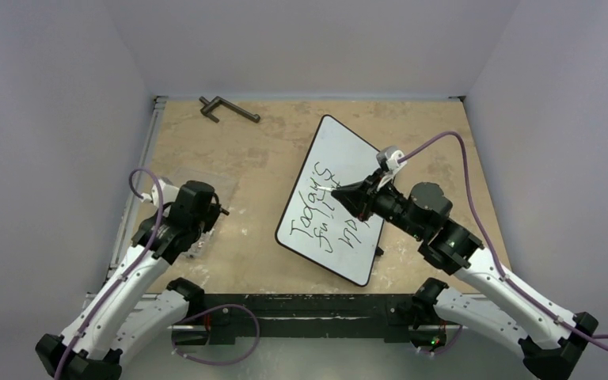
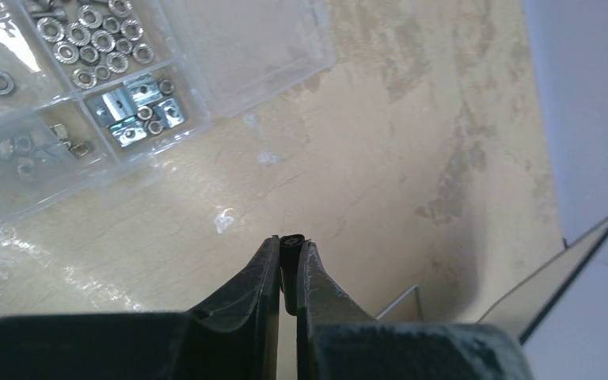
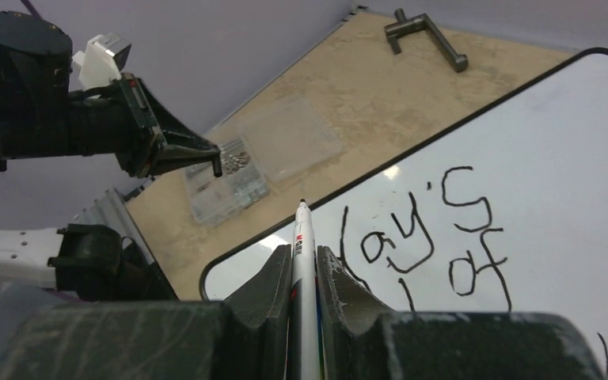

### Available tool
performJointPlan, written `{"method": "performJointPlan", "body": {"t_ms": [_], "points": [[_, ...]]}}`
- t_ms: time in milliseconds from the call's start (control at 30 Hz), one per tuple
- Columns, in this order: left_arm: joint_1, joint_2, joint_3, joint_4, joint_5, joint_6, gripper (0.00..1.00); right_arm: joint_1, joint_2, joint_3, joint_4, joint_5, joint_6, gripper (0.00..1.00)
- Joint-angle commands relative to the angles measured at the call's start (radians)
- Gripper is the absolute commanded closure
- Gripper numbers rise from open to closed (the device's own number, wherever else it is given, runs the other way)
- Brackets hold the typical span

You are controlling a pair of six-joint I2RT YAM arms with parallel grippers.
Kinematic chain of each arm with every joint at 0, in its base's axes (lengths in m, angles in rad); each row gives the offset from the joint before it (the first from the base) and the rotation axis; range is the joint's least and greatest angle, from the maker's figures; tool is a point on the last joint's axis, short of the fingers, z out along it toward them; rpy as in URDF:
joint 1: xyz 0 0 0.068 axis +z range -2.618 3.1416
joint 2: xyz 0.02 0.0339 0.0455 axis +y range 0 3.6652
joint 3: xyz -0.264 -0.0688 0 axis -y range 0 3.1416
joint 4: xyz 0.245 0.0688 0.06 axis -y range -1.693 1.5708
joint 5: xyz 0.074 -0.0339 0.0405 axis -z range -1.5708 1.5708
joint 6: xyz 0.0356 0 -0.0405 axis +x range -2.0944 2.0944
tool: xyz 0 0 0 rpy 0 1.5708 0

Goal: Write a sentence on the whiteboard
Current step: Insert the whiteboard marker without the cap into the pen cap.

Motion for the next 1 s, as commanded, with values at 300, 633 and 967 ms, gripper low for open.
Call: {"method": "performJointPlan", "body": {"t_ms": [300,633,967], "points": [[0.004,-0.097,0.157,0.04,0.104,-0.035,1.0,0.044,0.182,0.101,0.32,-0.204,0.027,1.0],[0.007,-0.014,0.176,0.177,0.236,-0.179,1.0,0.134,0.303,0.201,0.33,-0.129,-0.064,1.0],[0.026,0.015,0.174,0.267,0.339,-0.265,1.0,0.162,0.385,0.237,0.338,-0.087,-0.116,1.0]]}}
